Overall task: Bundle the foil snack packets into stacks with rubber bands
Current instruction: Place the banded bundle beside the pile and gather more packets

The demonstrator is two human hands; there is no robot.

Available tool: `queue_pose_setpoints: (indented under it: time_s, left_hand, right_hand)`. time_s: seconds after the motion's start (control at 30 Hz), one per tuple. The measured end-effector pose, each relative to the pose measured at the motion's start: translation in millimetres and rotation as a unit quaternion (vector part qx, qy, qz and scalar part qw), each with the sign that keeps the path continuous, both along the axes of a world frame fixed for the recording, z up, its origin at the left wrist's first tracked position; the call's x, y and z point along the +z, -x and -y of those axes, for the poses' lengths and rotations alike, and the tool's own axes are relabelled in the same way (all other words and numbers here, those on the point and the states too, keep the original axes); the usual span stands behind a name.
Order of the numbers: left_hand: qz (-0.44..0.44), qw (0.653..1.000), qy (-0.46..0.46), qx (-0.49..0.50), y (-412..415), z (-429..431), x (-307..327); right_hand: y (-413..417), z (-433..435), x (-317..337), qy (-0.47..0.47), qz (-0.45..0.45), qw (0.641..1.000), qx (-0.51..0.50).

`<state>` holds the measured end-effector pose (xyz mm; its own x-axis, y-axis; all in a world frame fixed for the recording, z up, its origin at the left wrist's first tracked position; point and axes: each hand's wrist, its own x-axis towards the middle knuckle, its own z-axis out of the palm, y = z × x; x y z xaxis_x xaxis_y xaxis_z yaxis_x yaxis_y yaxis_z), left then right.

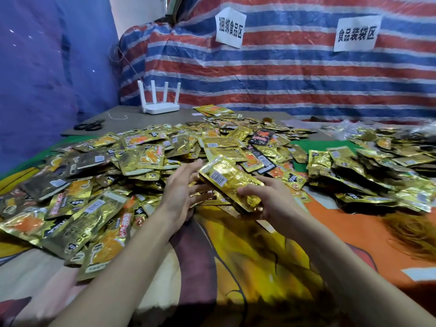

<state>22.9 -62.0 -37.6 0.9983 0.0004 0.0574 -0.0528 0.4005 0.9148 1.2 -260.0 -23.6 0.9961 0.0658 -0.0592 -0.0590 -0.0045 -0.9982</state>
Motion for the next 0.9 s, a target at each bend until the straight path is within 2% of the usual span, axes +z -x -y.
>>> queue_pose_setpoints:
  time_s: [0.17, 0.37, 0.6, 0.8, 0.9]
  left_hand:
    - [0.033, 0.994, -0.097, -0.046, 2, 3, -3]
    - [0.099, 0.964, -0.174, -0.173, 14, 17, -6]
    - [0.17, 0.934, -0.234, -0.208, 31, 50, 21]
    - [0.244, 0.901, -0.275, -0.231, 46, 75, 66]
    - [0.263, 0.89, -0.29, -0.233, 49, 78, 76]
  right_hand:
    - [2, 43, 17, 0.099, 0.043, 0.99, -0.088]
    - [1, 105, 32, 0.166, 0.064, 0.966, -0.189]
    - [-23, 165, 68, 0.334, 0.093, 0.883, -0.317]
    - [-58, 189, 89, 0.453, 0.066, 0.828, -0.323]
    - [-75, 198, 89, 0.465, 0.049, 0.817, -0.338]
